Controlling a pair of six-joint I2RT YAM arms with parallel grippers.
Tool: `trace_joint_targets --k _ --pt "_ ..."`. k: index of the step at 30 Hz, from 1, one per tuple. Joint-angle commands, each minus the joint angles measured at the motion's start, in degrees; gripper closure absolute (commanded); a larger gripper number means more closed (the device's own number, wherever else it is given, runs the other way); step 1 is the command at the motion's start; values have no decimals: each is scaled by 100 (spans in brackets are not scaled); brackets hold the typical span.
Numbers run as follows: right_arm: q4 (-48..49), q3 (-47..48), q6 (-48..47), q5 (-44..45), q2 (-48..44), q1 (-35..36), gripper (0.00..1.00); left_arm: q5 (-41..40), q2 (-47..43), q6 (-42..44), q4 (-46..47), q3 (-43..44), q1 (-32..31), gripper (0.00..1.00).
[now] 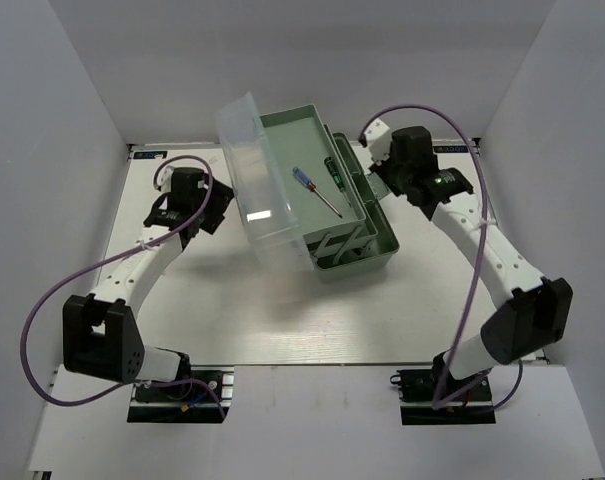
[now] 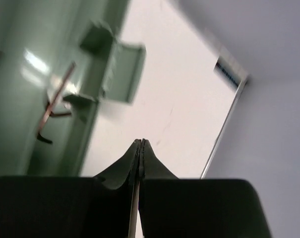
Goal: Sort the tools into containers
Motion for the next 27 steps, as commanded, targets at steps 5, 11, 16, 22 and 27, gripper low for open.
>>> trace_joint_targets --k 5,11,16,22,27 --pt "-1352 -63 1173 -1496 989 -1198 100 668 687 824 -56 1270 -17 18" --pt "-1519 -82 1647 -3743 1840 -1453 100 1529 1636 1079 163 1912 -121 19" --pt "-1616 243 2070 -5127 2097 -1506 100 2663 2497 1211 313 2649 -175 21" --pt "-1493 165 2263 -5481 2019 -1541 100 2849 2868 1554 58 3099 -289 21" --pt "-1352 121 2315 -4540 1843 -1620 100 2253 2316 1607 -232 2793 -228 21"
